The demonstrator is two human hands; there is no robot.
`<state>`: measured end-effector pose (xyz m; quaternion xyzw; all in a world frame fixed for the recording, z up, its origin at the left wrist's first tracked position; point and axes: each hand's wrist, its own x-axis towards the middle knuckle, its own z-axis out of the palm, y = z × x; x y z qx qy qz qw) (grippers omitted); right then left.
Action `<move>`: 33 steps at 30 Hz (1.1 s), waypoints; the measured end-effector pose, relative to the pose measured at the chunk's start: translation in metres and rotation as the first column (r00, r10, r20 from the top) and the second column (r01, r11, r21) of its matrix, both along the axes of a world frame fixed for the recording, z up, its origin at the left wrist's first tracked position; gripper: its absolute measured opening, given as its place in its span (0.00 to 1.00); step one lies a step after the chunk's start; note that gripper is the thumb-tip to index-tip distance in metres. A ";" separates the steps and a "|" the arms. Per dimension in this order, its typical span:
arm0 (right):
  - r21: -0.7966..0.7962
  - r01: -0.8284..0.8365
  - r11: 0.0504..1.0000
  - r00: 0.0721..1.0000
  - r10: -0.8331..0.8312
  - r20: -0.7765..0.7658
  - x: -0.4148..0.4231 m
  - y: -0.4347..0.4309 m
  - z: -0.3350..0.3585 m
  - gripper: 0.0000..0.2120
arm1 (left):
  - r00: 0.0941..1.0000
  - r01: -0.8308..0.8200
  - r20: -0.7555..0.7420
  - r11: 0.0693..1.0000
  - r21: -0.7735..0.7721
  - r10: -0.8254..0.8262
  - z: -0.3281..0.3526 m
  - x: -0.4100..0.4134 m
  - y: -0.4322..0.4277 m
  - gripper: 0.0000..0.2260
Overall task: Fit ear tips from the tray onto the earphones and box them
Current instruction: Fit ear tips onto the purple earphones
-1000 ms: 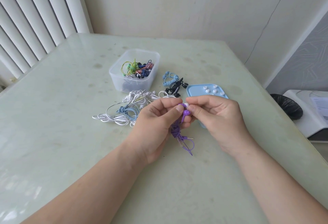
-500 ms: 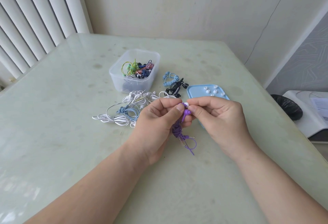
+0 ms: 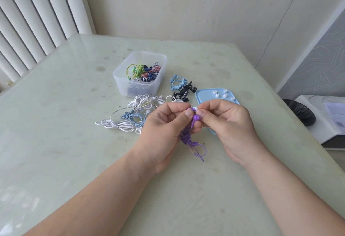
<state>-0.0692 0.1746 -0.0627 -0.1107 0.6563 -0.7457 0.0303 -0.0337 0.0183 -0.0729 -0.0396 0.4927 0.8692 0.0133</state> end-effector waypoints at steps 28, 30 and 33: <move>0.097 0.022 0.995 0.993 -0.011 -0.114 0.004 -0.001 -0.004 0.08 | 0.998 -0.070 -0.004 0.997 0.026 0.070 -0.003 -0.002 0.002 0.10; 0.103 0.010 0.995 0.992 0.003 -0.127 0.006 -0.002 -0.003 0.09 | 0.997 -0.074 -0.009 0.996 0.041 0.075 -0.003 -0.002 0.002 0.08; 0.079 0.032 0.996 0.992 -0.022 -0.127 0.007 -0.001 -0.001 0.08 | 0.998 -0.058 -0.007 0.998 0.036 0.058 -0.002 -0.002 0.002 0.08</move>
